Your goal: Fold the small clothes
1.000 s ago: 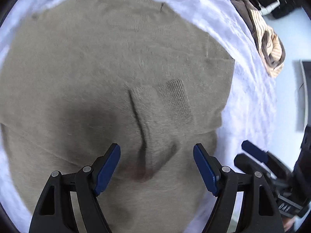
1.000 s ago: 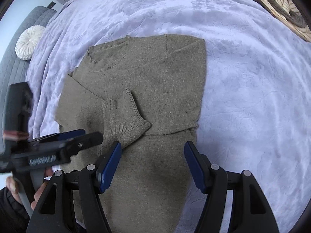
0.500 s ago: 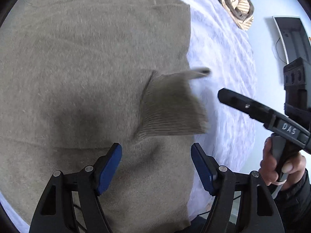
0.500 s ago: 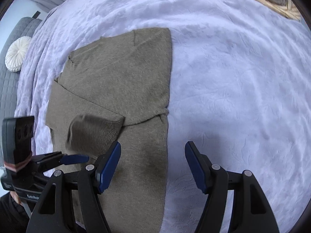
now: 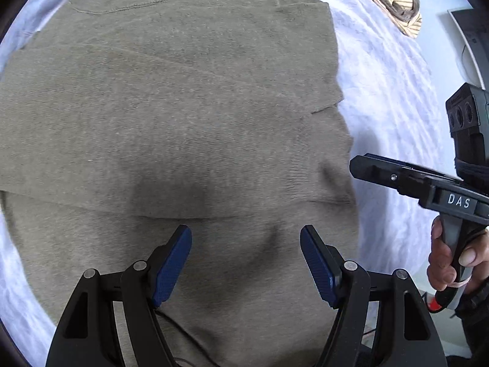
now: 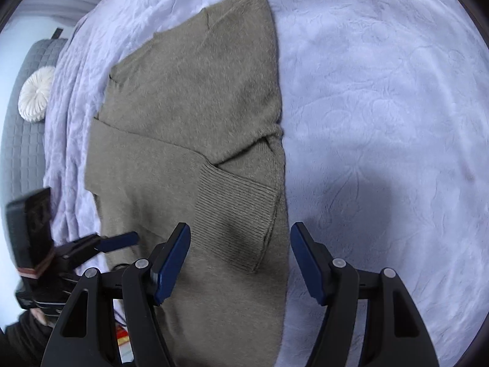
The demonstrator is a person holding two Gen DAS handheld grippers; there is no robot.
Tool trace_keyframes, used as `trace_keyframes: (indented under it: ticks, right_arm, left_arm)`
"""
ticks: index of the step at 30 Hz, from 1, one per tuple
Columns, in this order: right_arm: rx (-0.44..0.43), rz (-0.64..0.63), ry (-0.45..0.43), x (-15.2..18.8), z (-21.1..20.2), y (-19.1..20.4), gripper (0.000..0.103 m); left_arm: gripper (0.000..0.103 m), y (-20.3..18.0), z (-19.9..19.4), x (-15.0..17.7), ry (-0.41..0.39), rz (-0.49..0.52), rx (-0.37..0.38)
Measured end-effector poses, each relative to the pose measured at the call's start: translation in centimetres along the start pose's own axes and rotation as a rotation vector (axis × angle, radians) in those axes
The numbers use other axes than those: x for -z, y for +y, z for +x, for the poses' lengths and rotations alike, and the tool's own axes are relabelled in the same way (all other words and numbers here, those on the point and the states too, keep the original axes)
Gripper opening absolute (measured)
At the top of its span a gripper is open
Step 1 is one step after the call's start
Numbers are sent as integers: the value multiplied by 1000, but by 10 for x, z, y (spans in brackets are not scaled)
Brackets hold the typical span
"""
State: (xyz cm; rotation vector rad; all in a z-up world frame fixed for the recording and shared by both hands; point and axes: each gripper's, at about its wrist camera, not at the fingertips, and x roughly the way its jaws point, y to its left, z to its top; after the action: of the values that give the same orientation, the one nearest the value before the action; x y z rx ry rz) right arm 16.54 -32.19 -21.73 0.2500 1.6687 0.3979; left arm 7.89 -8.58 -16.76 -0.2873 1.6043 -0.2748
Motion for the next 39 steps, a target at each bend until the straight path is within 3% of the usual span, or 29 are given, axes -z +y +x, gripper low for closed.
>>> trace_keyframes:
  ticks: [4,5,6,7,20,22,25,28,32,34,39]
  right_arm:
    - [67,-92,-16,0,12,11,67]
    - [59,-96,-5,-1,16,11,62]
    - [52,-99,1,-1,18,13,50]
    - [51,-103,0,-2,18,13,49]
    - [12,-26,-20,-5,31,-4,48]
    - [-20,-58,-9,-4,32,1,10]
    - [-23,-121,-51,-4,17,12,10]
    - [-39,-199,-160,-9,-21,33,9]
    - [31,-281,-287,-20,-59,45,9]
    - [105,-272,-278,-30,-51,36,9]
    - [166,-275,-215,-43,-26,22,10]
  left_arm:
    - [74,-4,2,5,-2,24,-68]
    - [74,-4,3,6,3,25,-78]
    - [74,-6,4,6,5,25,-82]
    - [74,-7,5,5,7,22,-86]
    - [74,6,0,-1,14,-11,-110]
    - [74,10,-3,-2,14,-15,-114]
    - [74,18,-11,-4,5,-24,-118]
    - [74,29,-24,-7,-20,-39,-121]
    - [74,50,-38,-14,-53,-76,-132]
    - [74,61,-43,-17,-61,-101,-139]
    - [74,78,-56,-19,-77,-117,-156]
